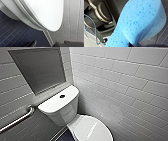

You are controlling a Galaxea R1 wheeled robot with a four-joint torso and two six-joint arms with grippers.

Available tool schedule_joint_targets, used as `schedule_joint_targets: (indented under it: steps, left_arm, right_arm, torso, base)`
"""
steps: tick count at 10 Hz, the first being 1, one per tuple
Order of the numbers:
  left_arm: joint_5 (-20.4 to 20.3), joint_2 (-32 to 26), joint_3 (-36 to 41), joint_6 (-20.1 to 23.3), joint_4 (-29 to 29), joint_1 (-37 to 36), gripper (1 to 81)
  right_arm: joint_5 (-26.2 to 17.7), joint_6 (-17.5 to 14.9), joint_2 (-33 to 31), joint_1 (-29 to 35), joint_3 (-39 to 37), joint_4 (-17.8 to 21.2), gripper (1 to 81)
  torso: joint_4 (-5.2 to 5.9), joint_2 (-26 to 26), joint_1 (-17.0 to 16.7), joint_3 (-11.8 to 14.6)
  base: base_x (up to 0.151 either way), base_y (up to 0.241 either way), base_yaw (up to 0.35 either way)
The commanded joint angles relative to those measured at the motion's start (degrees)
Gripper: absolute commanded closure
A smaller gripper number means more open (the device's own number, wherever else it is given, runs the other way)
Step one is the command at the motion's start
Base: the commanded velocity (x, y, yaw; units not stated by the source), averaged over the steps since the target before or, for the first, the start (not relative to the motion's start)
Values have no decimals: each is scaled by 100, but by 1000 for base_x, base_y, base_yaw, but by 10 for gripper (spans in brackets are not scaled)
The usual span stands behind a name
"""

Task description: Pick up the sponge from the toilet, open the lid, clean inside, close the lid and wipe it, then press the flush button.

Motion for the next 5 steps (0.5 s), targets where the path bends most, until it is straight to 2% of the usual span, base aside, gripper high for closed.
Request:
schedule_joint_targets:
  steps: [1,3,5]
  left_arm:
    - [-150,163,-65,-224,-390,-547,10]
    - [-475,268,-83,-268,-425,-565,10]
    - [-484,330,-65,-259,-425,-609,10]
  right_arm:
    - [-471,-19,23,-324,-37,-170,811]
    - [-524,-19,75,-324,-46,-170,811]
    - [-524,-19,119,-306,-46,-170,811]
  torso:
    - [0,0,0,0]
    - [0,0,0,0]
    - [0,0,0,0]
  base:
    - [0,0,0]
    - [0,0,0]
    - [0,0,0]
